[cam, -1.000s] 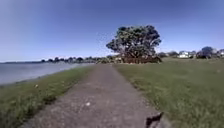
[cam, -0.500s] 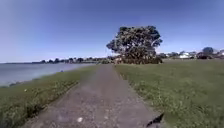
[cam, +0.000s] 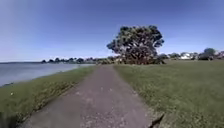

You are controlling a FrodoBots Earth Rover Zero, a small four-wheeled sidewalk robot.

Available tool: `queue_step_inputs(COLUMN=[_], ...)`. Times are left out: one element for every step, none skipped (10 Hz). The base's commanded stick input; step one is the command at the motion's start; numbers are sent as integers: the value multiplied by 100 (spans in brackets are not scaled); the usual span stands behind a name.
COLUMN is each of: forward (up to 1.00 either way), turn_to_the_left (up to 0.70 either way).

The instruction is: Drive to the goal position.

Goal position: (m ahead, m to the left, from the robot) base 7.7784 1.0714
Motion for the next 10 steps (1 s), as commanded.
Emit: queue_step_inputs(forward=[70, 70, 70, 70, 70, 70, 70, 70, 70, 70], turn_to_the_left=[0, 0, 0, 0, 7, 26, 7, 0, 0, 0])
